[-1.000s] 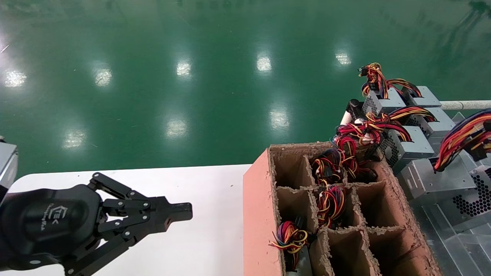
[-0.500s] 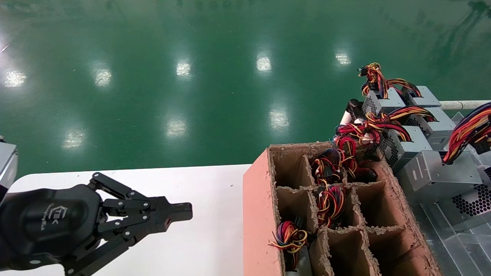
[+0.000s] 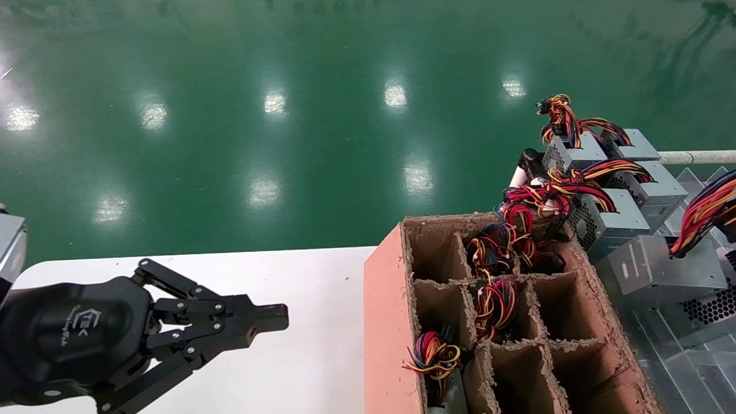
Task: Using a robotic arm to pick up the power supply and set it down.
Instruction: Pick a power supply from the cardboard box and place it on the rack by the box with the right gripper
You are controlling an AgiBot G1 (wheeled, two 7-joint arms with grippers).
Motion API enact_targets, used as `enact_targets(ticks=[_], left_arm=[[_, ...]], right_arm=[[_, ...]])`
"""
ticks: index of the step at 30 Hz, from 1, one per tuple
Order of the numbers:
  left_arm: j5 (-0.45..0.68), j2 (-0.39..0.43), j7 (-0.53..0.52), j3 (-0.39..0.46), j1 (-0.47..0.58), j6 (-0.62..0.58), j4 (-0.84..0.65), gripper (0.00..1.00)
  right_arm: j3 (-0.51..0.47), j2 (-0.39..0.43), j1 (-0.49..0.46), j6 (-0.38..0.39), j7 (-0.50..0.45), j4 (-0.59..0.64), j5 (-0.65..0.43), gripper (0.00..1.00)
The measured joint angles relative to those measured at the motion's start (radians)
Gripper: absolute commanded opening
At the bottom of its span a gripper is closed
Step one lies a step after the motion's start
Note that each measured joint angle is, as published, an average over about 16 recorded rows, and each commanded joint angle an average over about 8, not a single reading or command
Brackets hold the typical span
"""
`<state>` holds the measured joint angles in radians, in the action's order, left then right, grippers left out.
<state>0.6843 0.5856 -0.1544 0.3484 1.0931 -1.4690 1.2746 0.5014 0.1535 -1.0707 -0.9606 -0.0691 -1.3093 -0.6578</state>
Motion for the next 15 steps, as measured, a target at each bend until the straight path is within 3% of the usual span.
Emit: enact_targets(ticks=[15], left_arm=[[0.0,0.0,0.0,0.0,0.0,0.0,0.0,0.0]], right_arm=[[0.081,0.009,-0.022,-0.012,0.067,0.019,0.06,0.0]])
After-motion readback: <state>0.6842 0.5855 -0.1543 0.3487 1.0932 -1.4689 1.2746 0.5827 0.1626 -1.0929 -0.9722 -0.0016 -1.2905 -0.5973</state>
